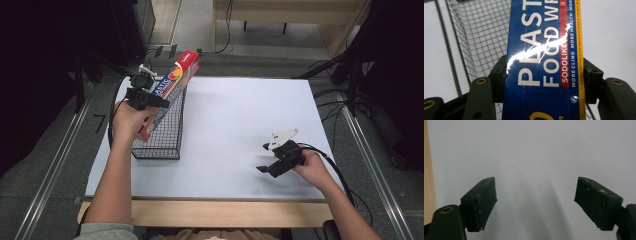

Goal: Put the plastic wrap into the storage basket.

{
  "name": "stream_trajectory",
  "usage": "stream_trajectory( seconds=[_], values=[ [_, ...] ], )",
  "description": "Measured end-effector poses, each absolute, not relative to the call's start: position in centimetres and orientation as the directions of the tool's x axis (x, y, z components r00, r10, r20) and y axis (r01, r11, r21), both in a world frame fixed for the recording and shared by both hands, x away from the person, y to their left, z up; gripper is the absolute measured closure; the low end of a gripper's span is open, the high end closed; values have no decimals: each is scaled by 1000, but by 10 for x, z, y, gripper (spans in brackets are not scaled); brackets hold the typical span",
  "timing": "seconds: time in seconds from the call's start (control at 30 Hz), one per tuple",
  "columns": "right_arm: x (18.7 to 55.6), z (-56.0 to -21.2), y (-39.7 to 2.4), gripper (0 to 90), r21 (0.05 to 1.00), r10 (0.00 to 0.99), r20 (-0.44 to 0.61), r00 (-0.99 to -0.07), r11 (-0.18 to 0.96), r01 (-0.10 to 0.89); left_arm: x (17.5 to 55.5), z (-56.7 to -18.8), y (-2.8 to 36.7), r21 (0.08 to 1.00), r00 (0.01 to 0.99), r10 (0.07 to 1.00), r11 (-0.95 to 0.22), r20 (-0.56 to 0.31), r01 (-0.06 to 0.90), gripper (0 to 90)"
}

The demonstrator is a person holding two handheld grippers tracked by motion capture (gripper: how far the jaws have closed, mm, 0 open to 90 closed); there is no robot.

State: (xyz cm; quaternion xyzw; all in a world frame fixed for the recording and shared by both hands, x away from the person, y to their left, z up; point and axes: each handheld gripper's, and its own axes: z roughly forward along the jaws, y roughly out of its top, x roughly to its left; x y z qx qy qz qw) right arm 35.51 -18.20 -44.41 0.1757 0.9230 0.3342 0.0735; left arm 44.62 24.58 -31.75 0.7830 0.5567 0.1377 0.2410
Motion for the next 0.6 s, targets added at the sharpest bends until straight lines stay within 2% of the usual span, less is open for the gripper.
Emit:
stream_trajectory(
  seconds=[0.13,0.37,0.6],
  values=[
    [355,-445,-182,186,641,373,-18,-928,716,275,451,-323,247,520,301,953,-240,-35,820,396],
    [355,-444,-182,186,640,370,-23,-929,719,271,456,-334,252,502,227,971,-162,-70,850,396],
    [355,-446,-181,186,635,366,-22,-930,724,269,456,-343,253,482,188,982,-156,-20,862,395]
  ],
)
